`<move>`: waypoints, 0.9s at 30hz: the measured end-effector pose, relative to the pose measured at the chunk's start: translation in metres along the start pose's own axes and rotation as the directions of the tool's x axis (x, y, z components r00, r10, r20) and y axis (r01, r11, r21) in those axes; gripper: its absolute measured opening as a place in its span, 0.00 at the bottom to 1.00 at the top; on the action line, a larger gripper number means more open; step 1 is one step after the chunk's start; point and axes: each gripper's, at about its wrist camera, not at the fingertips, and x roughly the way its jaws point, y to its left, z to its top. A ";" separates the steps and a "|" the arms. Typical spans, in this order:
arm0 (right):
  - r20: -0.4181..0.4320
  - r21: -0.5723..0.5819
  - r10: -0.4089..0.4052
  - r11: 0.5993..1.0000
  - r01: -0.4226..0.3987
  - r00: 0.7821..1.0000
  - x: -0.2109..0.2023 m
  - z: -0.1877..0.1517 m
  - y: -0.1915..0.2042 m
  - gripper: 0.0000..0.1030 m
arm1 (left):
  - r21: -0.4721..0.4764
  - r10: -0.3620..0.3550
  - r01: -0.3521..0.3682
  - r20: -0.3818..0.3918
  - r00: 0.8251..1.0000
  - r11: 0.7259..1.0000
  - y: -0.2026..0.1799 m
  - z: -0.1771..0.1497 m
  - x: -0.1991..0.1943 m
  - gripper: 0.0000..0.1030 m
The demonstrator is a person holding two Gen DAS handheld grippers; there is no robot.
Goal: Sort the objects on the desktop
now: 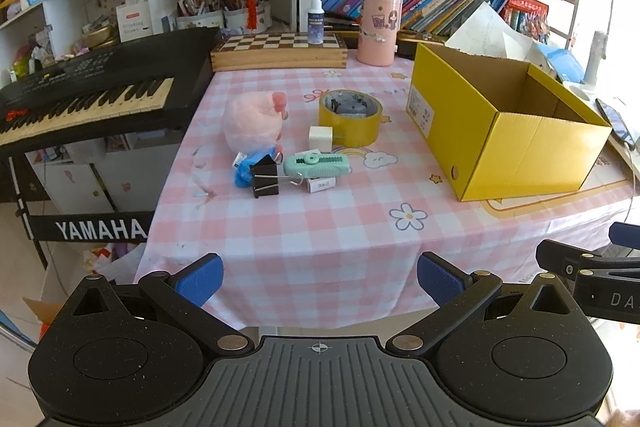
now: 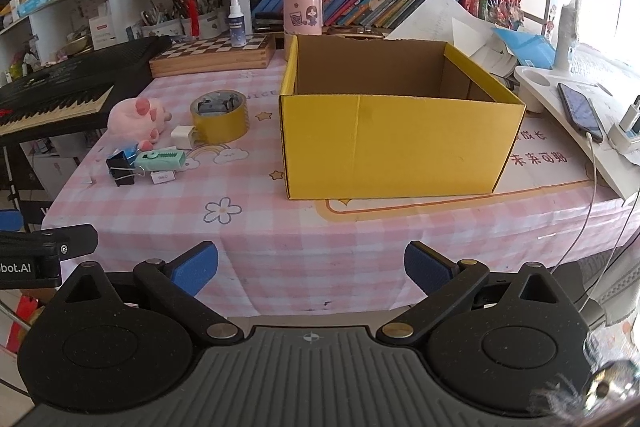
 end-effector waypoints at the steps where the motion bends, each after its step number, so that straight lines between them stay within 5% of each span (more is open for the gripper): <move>1: 0.001 -0.001 0.001 1.000 -0.001 1.000 0.000 0.000 0.000 0.98 | 0.000 -0.002 0.002 0.002 1.000 1.000 0.000 0.000 0.000 1.00; 11: 0.004 -0.005 0.003 1.000 -0.003 1.000 -0.001 0.001 0.002 0.84 | 0.005 -0.015 0.015 0.006 1.000 1.000 0.002 -0.001 -0.001 1.00; 27: 0.012 -0.029 0.029 0.999 -0.029 1.000 -0.003 0.006 0.013 0.83 | -0.010 -0.019 0.019 0.025 0.999 1.000 0.011 0.000 -0.002 1.00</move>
